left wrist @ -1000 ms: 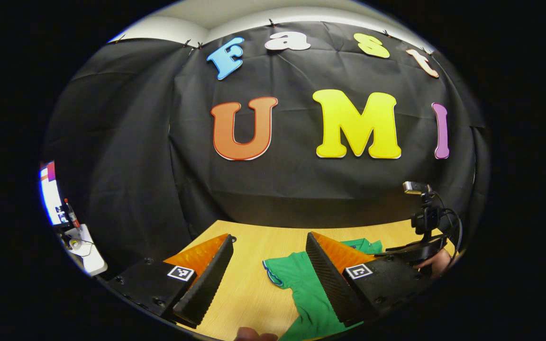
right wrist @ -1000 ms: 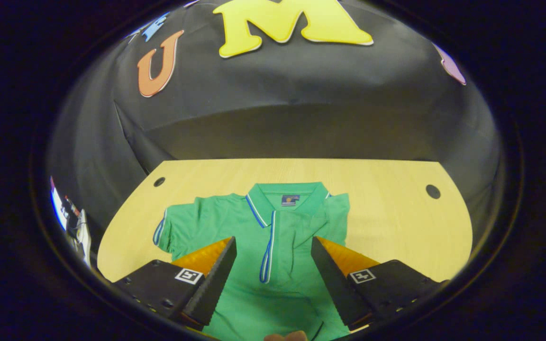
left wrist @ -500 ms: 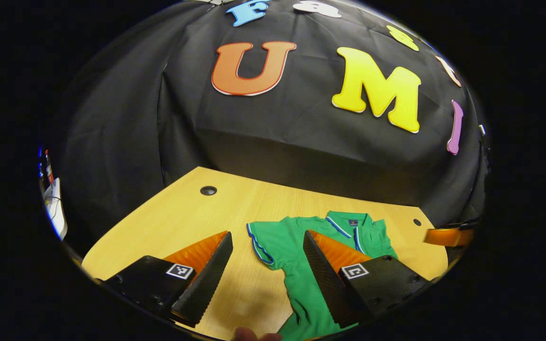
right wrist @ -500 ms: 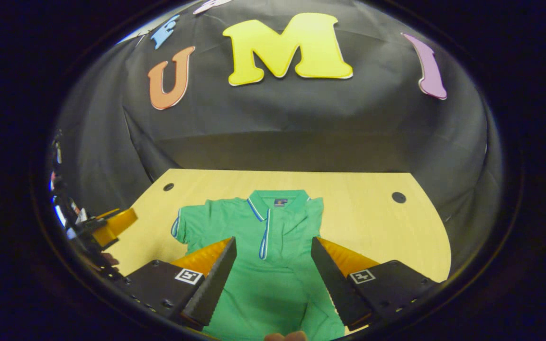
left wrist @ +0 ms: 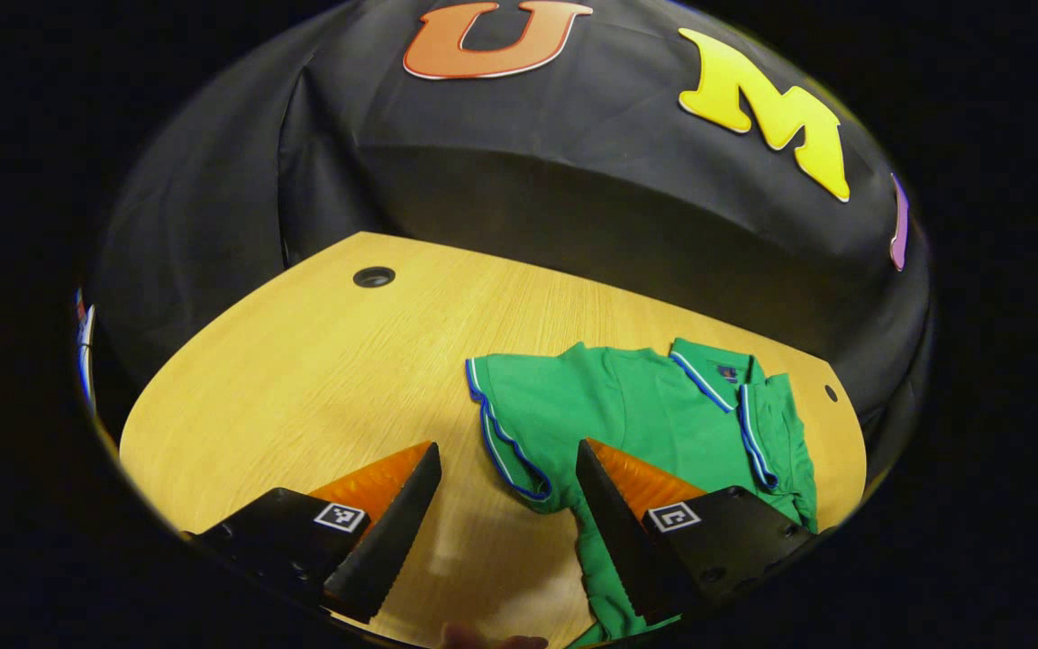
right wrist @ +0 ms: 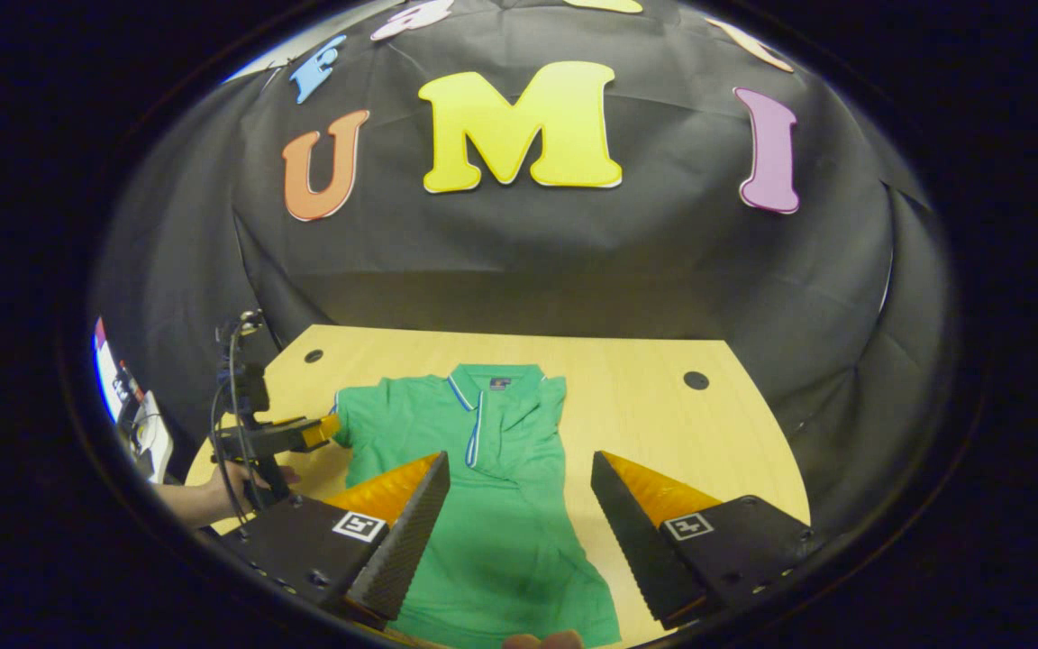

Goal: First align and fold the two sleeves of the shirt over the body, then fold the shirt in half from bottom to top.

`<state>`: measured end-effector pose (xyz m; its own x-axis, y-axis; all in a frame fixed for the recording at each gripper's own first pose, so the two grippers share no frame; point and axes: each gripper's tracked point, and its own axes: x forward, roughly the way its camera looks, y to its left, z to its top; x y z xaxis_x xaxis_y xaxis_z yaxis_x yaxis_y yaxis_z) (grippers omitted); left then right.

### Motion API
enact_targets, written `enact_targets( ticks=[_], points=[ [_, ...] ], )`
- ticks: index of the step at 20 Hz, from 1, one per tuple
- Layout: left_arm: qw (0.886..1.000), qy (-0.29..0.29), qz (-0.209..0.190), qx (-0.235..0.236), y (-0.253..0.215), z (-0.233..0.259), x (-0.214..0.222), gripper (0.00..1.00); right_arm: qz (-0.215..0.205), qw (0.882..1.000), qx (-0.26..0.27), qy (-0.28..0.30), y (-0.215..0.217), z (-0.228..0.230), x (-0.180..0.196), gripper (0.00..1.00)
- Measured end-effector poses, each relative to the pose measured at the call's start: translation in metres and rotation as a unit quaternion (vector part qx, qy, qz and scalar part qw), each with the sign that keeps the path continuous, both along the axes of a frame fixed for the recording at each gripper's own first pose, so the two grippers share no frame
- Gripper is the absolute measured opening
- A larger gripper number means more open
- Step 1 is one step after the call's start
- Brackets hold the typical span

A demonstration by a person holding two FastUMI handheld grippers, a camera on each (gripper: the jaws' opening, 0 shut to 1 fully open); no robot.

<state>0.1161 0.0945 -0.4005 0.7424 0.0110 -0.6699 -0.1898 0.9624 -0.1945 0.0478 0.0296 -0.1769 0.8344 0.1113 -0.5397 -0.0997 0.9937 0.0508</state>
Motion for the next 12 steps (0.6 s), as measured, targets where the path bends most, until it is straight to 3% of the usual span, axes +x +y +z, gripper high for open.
enact_targets(
  ticks=[3, 5, 6, 7, 8, 9, 10, 12],
  points=[
    [1.000, 0.017, -0.006, -0.002, -0.002, -0.012, 0.003, 0.94, -0.012, 1.000, 0.008, 0.015, -0.006, -0.008, -0.008, 0.96],
    [1.000, 0.022, -0.002, -0.001, -0.003, -0.017, 0.003, 0.84, -0.023, 0.999, 0.008, 0.022, -0.013, -0.013, -0.009, 0.96],
    [1.000, 0.020, -0.001, 0.006, -0.002, -0.016, 0.006, 0.90, -0.028, 0.999, 0.006, 0.023, -0.018, -0.014, -0.009, 0.96],
    [1.000, 0.019, -0.003, 0.011, -0.002, -0.018, 0.009, 0.75, -0.031, 0.999, 0.005, 0.023, -0.021, -0.013, -0.009, 0.93],
    [1.000, 0.023, -0.005, 0.019, -0.001, -0.020, 0.010, 0.72, -0.034, 0.999, 0.005, 0.023, -0.023, -0.013, -0.010, 0.96],
    [0.999, 0.024, -0.007, 0.028, 0.000, -0.021, 0.010, 0.61, -0.036, 0.999, 0.004, 0.020, -0.025, -0.011, -0.010, 0.96],
    [0.999, 0.027, -0.008, 0.040, 0.002, -0.022, 0.012, 0.56, -0.037, 0.999, 0.001, 0.017, -0.028, -0.010, -0.009, 0.96],
    [0.998, 0.027, -0.011, 0.048, 0.001, -0.023, 0.016, 0.32, -0.037, 0.999, -0.003, 0.014, -0.030, -0.008, -0.011, 0.96]
  ],
)
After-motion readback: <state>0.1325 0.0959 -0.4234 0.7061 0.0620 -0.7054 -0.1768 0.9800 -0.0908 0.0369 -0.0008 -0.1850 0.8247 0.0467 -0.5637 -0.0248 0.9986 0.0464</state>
